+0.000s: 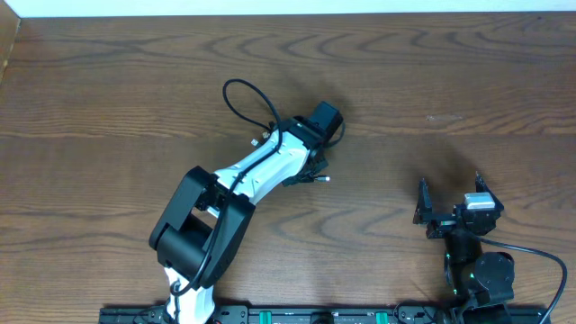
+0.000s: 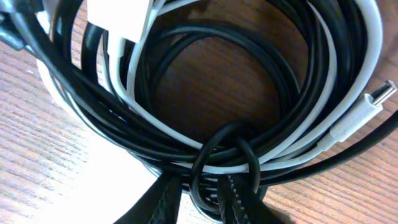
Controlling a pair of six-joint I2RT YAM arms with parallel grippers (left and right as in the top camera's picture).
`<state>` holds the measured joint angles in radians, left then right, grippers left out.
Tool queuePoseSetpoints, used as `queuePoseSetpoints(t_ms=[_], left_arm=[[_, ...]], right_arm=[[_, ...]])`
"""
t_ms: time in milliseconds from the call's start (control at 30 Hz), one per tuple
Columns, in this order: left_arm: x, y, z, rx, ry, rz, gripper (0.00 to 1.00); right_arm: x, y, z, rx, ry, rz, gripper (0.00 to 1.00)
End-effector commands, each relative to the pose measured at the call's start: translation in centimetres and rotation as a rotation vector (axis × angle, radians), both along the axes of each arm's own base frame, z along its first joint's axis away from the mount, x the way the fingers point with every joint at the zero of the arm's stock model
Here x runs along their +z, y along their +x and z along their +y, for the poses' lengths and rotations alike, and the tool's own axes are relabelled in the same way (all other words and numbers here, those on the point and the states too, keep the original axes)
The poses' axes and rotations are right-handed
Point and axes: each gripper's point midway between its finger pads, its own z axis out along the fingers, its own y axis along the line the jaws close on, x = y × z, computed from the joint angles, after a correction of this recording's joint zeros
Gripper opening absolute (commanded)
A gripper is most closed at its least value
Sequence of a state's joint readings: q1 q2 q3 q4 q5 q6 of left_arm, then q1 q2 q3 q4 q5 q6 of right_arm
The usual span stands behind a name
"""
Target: Untangle cables
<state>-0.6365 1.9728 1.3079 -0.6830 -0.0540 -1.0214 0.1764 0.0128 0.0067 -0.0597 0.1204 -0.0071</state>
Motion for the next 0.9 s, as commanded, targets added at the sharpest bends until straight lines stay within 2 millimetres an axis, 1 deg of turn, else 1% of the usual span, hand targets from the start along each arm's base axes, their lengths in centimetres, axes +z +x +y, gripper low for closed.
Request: queuePoseSetpoints(t_ms=[0,200,233,267,433,533,667,733,767,867], left_arm=[[-2.74,-1.99,-0.02,-0.001,-0.009,0.094,0.26],[-2.73,-1.94,-0.13,-0.002,-0.014,0.093,0.26],[-2.72,-1.90,-0.16,-0.002,-0.015,0.091,0.31],[-2.71,-1.76,-0.26,-0.002,-0.019,0.085,0.33],[-2.70,-1.55,-0.39,-0.002,-0.024,0.077,0.35],[-2.69,-1.49,-0.38,-0.002,-0.023,0.074,0.46],[-2.69,-1.48,-0.39,-0.002,-0.024,0.074,0.48],[-2.69,-1.48,-0.39,-0.002,-0.024,0.074,0.52],[-2.69,-1.48,-0.39,-0.002,-0.024,0.074,0.57],[-2.68,-1.47,-0.39,-0.002,-0.023,0.073,0.64]], right_arm=[[-0.11,-0.03,0.20,0.007,0.013,0.004,0.99],[-0.11,-0.03,0.20,0.007,0.013,0.004,0.99],[-0.11,-0.03,0.20,0.007,0.013,0.004,0.99],[-0.11,-0.03,0.20,0.007,0.013,0.004,0.99],[-0.11,-0.03,0.20,0.007,0.013,0.004,0.99],[-0.11,-0.03,0.20,0.007,0.013,0.004,0.99],[-0.11,-0.03,0.20,0.007,0.013,0.004,0.99],[-0.11,-0.03,0.20,0.007,0.013,0.004,0.99],[-0.11,-0.03,0.20,0.007,0.013,0.004,0.99],[-0.11,-0.03,0.20,0.007,0.013,0.004,0.99]])
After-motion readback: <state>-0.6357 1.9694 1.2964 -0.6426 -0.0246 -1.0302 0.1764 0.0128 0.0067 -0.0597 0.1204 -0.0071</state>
